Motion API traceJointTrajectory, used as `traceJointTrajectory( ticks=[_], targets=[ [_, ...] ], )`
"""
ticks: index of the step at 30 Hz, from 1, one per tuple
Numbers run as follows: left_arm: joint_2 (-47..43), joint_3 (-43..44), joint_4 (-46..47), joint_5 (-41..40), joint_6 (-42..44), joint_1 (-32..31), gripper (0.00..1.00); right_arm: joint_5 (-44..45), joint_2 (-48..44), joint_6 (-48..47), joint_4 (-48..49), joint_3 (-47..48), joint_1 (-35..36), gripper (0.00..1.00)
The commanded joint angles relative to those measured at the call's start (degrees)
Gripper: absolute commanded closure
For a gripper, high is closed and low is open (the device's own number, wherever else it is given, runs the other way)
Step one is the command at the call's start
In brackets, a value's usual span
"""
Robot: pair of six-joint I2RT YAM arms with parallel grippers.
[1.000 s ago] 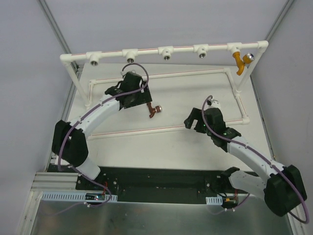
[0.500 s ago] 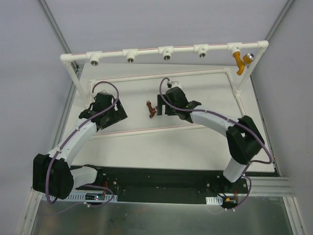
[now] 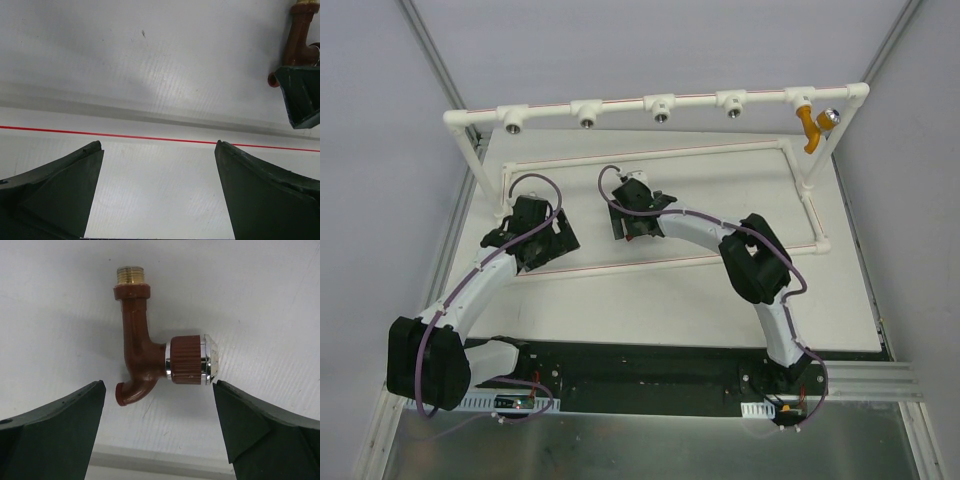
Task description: Install the water faucets
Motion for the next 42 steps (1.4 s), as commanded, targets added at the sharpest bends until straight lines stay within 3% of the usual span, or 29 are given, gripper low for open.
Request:
traceJointTrajectory(
  ticks=[1,23,31,35,38,40,42],
  targets=[
    [-1.6,-0.4,0.4,1.5,1.4,0.7,0.01,4.1,2.1,-2.9,-5.4,5.1,-0.1,0.01],
    [-1.3,-0.2,0.5,1.8,2.6,2.2,0.01,4.4,10.1,-10.1,-7.3,12.8,-0.3,0.03],
    [-1.3,-0.4,0.5,1.9,2.1,2.4,0.01,4.6,9.1,-9.8,-6.8,10.3,-0.3,0.27],
    [-1.4,-0.5,0.6,2.1,1.6,2.4,0.01,3.3,7.9,-9.2,-6.7,8.5,-0.5,0.52],
    [-2.1,-0.4,0.6,2.3,1.0,2.4,0.01,0.1,6.2,-7.4,-6.8,7.0,-1.0,0.86],
    [-2.9,-0.2,0.9,2.4,0.7,2.4,0.01,-1.6,3.6,-6.2,-6.2,4.5,-1.1,0.94],
    [-3.8,0.1,1.2,4.0,0.3,2.4,0.01,-2.7,0.0,-5.6,-3.0,0.9,-1.1,0.94]
  ],
)
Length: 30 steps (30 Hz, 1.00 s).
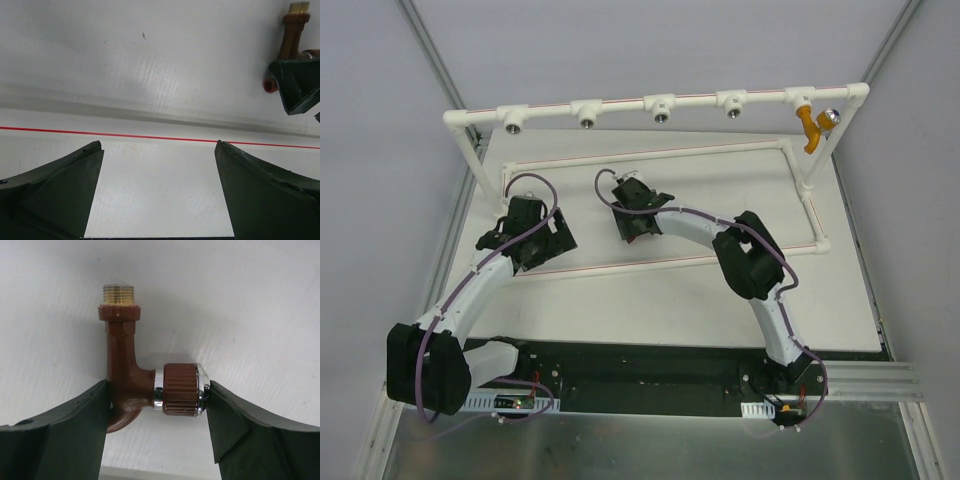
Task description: Install the water faucets
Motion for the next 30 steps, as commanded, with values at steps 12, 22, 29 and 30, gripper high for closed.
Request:
traceJointTrajectory(
  ticks=[12,22,29,30],
  targets=[
    [-12.3,0.5,3.9,12.3,-12.5,0.5,0.01,-24.7,-32.8,9.4,11.9,-27.2,0.3,0.95],
    [-23.7,-12.7,26.0,17.8,-31.1,-2.7,0.01,-35.7,-50.1,25.9,28.5,-46.8,2.6,0.95],
    [-23.1,-15.0,37.7,11.8,-32.7,-14.5,0.01,-38.7,-56.1,34.1,33.1,-51.6,4.4,0.94],
    [-22.4,-15.0,39.1,11.0,-32.7,-16.0,0.01,-39.1,-57.0,35.5,34.7,-52.7,4.5,0.94]
  ],
)
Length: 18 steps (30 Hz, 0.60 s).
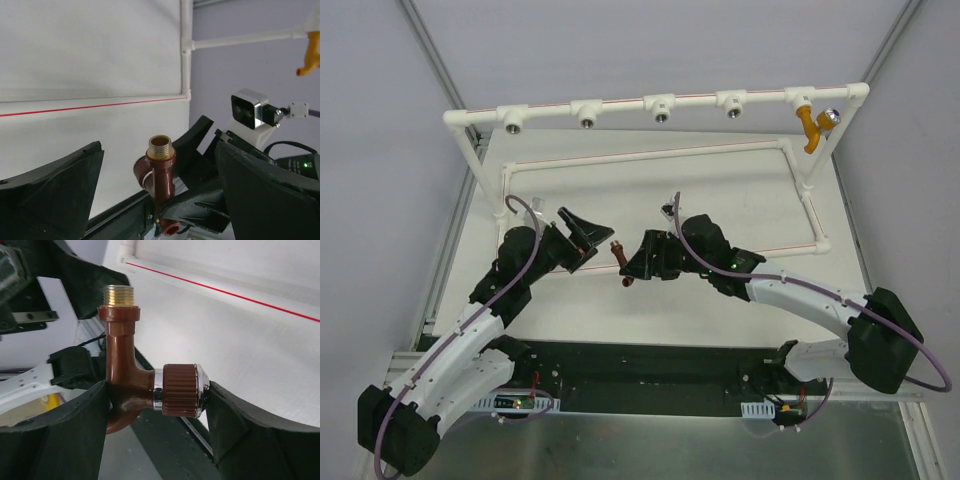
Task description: Install the water faucets
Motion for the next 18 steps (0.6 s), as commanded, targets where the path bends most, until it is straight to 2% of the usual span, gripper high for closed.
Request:
traceJointTrajectory(
  ticks=[1,8,12,18],
  targets=[
    [1.6,0.0,13.0,-3.7,-2.4,-6.1,0.01,-3.8,-5.9,8.7,11.0,-2.6,0.7,0.94],
    [5.2,0.0,20.3,-1.0,-4.2,-9.3,0.03,-5.3,-10.3,13.8,15.6,-6.8,0.7,0.94],
    [6.7,0.2,24.0,0.0,-4.6,-11.4,0.11,-4.8,-12.1,14.8,16.6,-8.4,0.8,0.94],
    [6.8,-0.8,27.4,0.5,-5.7,-12.4,0.32,-4.7,-12.8,17.0,19.6,-9.9,0.8,0.93]
  ],
)
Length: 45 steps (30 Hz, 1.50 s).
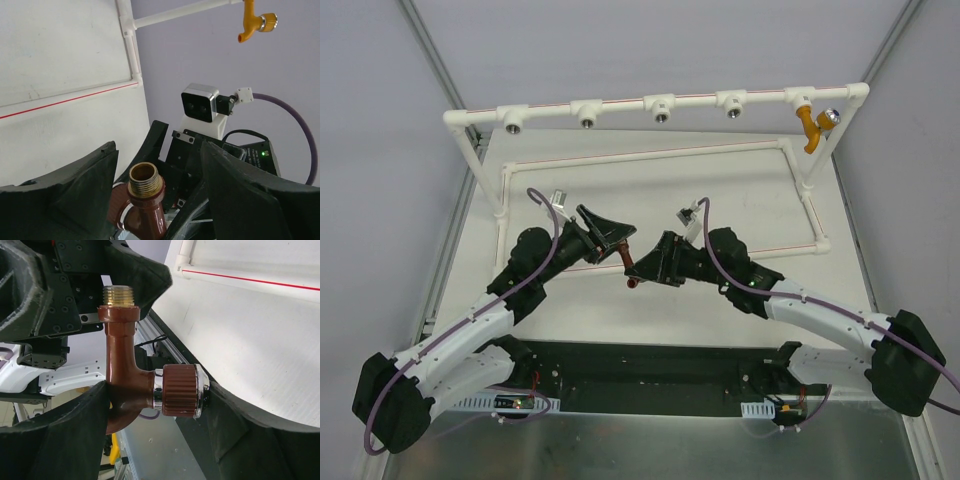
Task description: Install the water faucets
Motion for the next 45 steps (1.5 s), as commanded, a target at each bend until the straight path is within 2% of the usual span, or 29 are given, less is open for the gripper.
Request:
traceJointTrajectory(
  ticks=[1,5,11,13,15,16,20,21,23,27,29,34,38,45],
  targets=[
    [-0.1,-0.7,7.3,1.5,-1.4,-0.7,0.35,-1.1,-1.8,3.2,7.2,-0.3,0.2,0.93],
    [-0.2,-1.2,8.9,2.0,-2.0,-1.3,0.45,-0.9,-0.9,4.2,8.6,-0.5,0.2,0.92],
    [0.9,-1.1,9.2,3.7,-1.7,-1.8,0.36,-1.5,-0.6,5.6,11.0,-0.5,0.2,0.92],
    [1.5,-1.0,9.4,4.3,-1.7,-2.0,0.4,-1.5,-0.6,5.5,11.0,-0.3,0.3,0.92],
    [1.7,-1.2,10.0,4.4,-1.7,-2.2,0.49,-1.4,-0.6,5.6,11.0,-0.3,0.3,0.92],
    [1.7,-1.3,10.1,4.5,-1.7,-2.3,0.58,-1.4,-0.5,5.6,11.0,-0.5,0.3,0.91],
    [1.3,-1.6,10.3,4.1,-2.0,-2.4,1.0,-1.7,-0.4,5.6,10.9,-0.8,0.2,0.91],
    [1.0,-1.7,10.3,3.9,-2.0,-2.4,1.0,-1.6,-0.5,5.4,10.8,-0.9,0.2,0.9],
    [0.3,-1.9,10.3,3.4,-2.1,-2.4,1.0,-0.9,-1.3,4.1,8.9,-1.2,0.1,0.77],
    [-1.3,-1.8,8.4,2.3,-0.9,-2.4,1.0,3.9,-5.7,-1.5,0.1,-0.7,0.3,0.39],
    [-1.4,-1.0,7.1,2.7,0.0,-2.4,1.0,7.4,-8.8,-4.4,-4.2,-0.7,0.3,0.29],
    [-1.4,1.0,3.2,1.4,0.2,-2.4,1.0,14.3,-16.6,-11.1,-14.2,0.1,0.3,0.23],
    [-2.3,3.8,-6.0,-1.7,1.2,-2.4,1.0,18.2,-20.4,-14.6,-19.8,0.7,0.3,0.17],
    [-2.0,5.6,-10.5,-4.7,-0.8,-2.4,1.0,17.8,-21.9,-16.0,-21.9,1.4,0.3,0.2]
  ],
)
